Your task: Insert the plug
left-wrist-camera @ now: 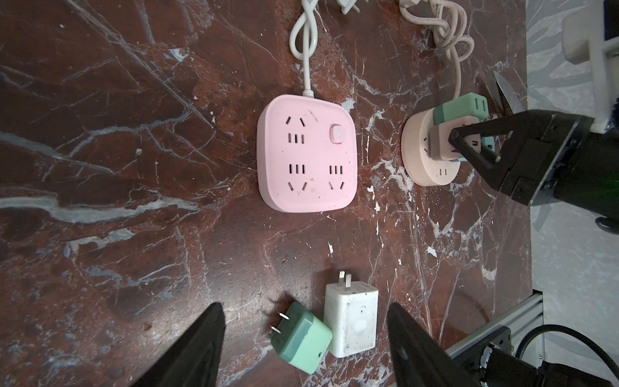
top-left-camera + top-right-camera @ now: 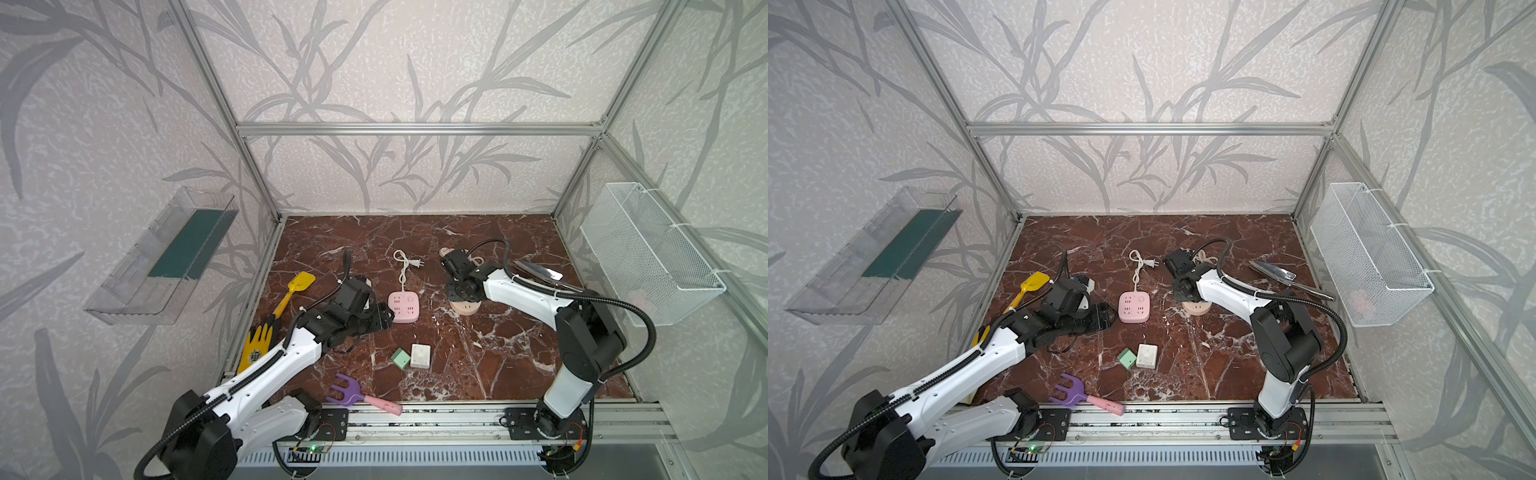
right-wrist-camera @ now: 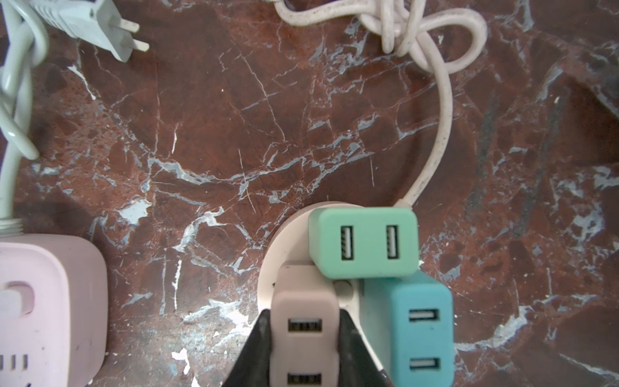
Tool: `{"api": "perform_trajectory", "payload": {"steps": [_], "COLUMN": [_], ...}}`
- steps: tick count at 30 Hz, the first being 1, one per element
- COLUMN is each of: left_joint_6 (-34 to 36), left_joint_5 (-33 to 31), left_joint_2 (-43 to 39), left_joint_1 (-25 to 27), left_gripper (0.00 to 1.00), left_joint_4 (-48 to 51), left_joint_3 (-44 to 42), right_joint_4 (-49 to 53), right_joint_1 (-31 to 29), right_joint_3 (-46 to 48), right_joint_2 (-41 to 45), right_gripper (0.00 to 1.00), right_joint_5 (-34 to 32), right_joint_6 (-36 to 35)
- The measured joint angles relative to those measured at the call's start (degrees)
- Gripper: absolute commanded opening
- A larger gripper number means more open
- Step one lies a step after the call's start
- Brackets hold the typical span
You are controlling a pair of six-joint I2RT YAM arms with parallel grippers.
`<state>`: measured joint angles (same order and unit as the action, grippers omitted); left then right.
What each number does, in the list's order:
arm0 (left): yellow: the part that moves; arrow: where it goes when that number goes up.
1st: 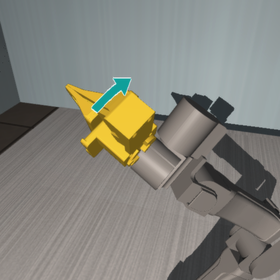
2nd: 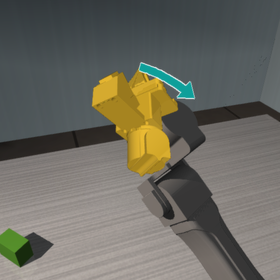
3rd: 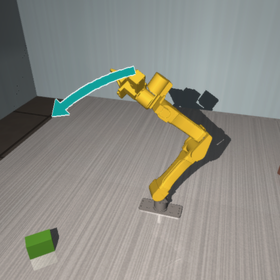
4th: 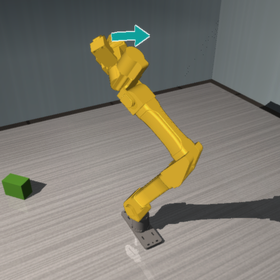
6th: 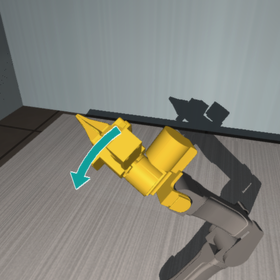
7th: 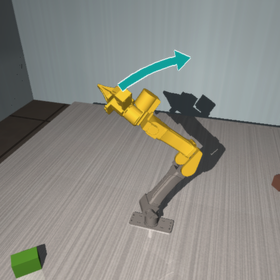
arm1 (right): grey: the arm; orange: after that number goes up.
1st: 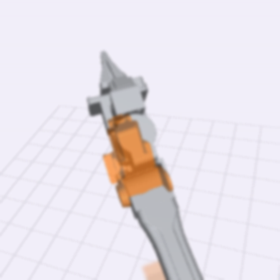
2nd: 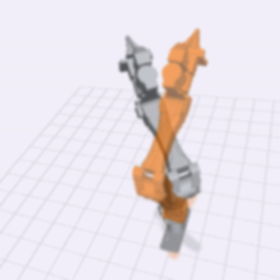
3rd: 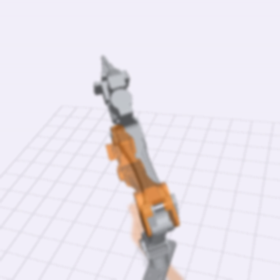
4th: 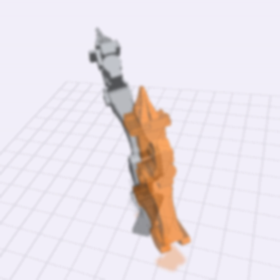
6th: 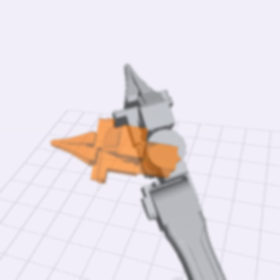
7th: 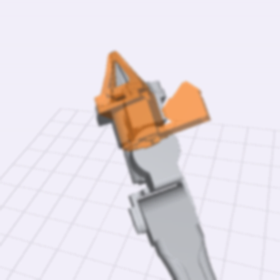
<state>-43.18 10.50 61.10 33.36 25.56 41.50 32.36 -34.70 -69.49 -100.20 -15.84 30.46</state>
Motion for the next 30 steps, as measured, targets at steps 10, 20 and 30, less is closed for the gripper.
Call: {"api": "perform_trajectory", "payload": {"steps": [10, 20, 30], "left_joint_6": [-0.4, -0.4, -0.5], "left_joint_5": [0.6, 1.2, 1.4], "left_joint_2": [0.0, 0.1, 0.4], "left_joint_1": [0.0, 0.0, 0.0], "left_gripper": [0.74, 0.74, 0.74], "left_joint_4": [-1.2, -2.1, -2.8], "left_joint_3": [-0.8, -0.8, -1.7], "right_joint_4": [2.8, 5.4, 9.4], "right_joint_1": [2.4, 3.1, 3.0], "right_joint_3": [-1.2, -3.8, -7.8], "right_joint_2": [0.0, -1.8, -4.7], "right_gripper": [0.00, 0.00, 0.00], "right_joint_5": [4.5, 6.8, 6.8], "right_joint_6": [-0.4, -1.6, -2.1]}}
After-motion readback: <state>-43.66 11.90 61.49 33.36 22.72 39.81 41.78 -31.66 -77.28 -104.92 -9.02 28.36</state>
